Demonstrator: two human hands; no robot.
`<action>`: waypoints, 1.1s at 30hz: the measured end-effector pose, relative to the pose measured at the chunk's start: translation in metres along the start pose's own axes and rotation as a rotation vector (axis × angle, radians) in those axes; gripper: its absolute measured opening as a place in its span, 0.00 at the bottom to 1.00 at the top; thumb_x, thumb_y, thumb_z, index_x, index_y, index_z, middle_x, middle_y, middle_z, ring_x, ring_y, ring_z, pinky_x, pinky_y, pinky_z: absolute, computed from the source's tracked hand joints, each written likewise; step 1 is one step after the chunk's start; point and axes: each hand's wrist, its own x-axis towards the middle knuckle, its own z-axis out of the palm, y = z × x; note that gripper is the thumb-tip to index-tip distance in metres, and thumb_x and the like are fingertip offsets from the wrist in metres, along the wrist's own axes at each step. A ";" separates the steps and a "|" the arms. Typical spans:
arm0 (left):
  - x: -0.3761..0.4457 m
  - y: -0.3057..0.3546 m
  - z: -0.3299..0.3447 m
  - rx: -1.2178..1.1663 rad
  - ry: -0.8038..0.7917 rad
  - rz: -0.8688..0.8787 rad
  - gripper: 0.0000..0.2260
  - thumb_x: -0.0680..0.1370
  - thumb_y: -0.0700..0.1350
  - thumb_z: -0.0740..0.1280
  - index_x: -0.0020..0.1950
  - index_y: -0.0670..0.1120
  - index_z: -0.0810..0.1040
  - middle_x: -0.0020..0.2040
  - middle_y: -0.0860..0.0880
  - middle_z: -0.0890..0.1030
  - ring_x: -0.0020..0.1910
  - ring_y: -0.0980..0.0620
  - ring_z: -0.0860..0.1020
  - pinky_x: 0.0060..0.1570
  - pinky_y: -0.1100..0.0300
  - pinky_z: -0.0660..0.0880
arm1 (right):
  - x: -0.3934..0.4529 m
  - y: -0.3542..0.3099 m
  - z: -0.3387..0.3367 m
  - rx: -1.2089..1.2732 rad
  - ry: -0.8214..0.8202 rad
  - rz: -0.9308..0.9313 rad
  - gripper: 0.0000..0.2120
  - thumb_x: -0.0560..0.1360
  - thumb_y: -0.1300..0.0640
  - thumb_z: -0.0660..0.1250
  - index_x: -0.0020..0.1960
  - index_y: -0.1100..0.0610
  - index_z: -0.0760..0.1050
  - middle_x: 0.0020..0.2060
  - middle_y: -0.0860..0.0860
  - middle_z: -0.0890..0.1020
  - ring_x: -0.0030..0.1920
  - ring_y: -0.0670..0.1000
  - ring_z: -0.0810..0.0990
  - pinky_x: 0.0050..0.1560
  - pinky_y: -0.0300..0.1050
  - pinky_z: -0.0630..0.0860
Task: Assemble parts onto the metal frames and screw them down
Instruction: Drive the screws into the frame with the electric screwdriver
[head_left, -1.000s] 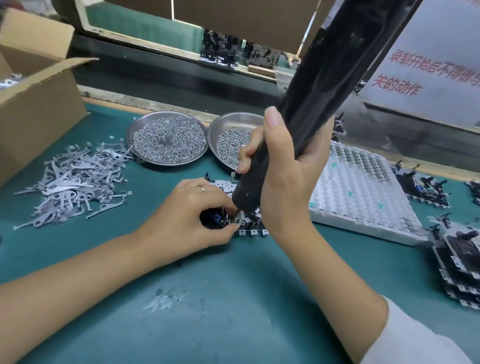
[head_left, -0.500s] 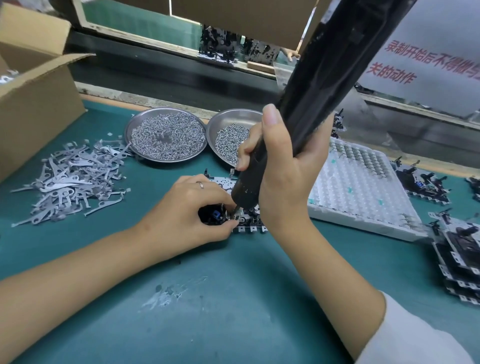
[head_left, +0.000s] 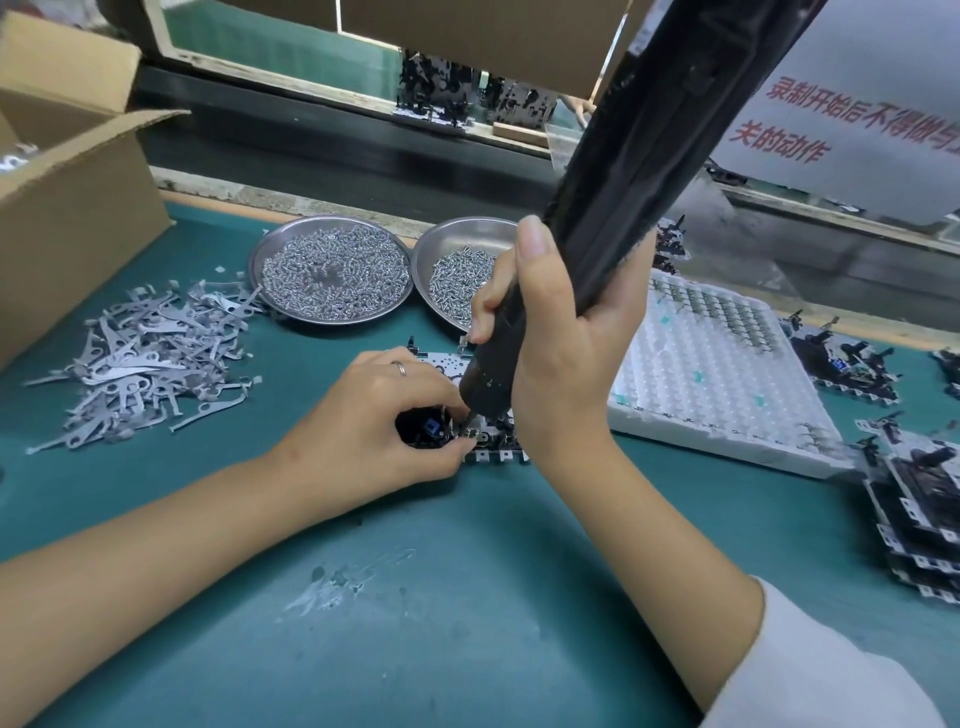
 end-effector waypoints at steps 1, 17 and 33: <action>0.000 0.000 0.000 0.001 -0.001 0.001 0.09 0.66 0.47 0.73 0.42 0.43 0.84 0.38 0.57 0.79 0.40 0.51 0.75 0.50 0.53 0.71 | 0.000 0.000 0.000 -0.003 0.000 0.004 0.08 0.75 0.65 0.62 0.48 0.58 0.63 0.26 0.55 0.70 0.21 0.53 0.68 0.23 0.43 0.68; -0.003 0.000 0.004 -0.006 0.045 -0.025 0.09 0.66 0.47 0.74 0.45 0.48 0.85 0.39 0.57 0.82 0.42 0.56 0.75 0.52 0.54 0.71 | 0.009 0.002 -0.015 -0.071 0.019 0.102 0.09 0.75 0.61 0.64 0.47 0.57 0.63 0.27 0.56 0.70 0.20 0.50 0.70 0.23 0.39 0.68; 0.006 -0.012 -0.007 -0.342 0.452 -0.302 0.12 0.79 0.53 0.57 0.53 0.53 0.78 0.44 0.56 0.81 0.46 0.63 0.77 0.53 0.61 0.72 | -0.058 0.020 -0.032 -1.263 -0.257 0.127 0.26 0.72 0.37 0.60 0.65 0.50 0.68 0.53 0.50 0.72 0.53 0.52 0.72 0.48 0.48 0.72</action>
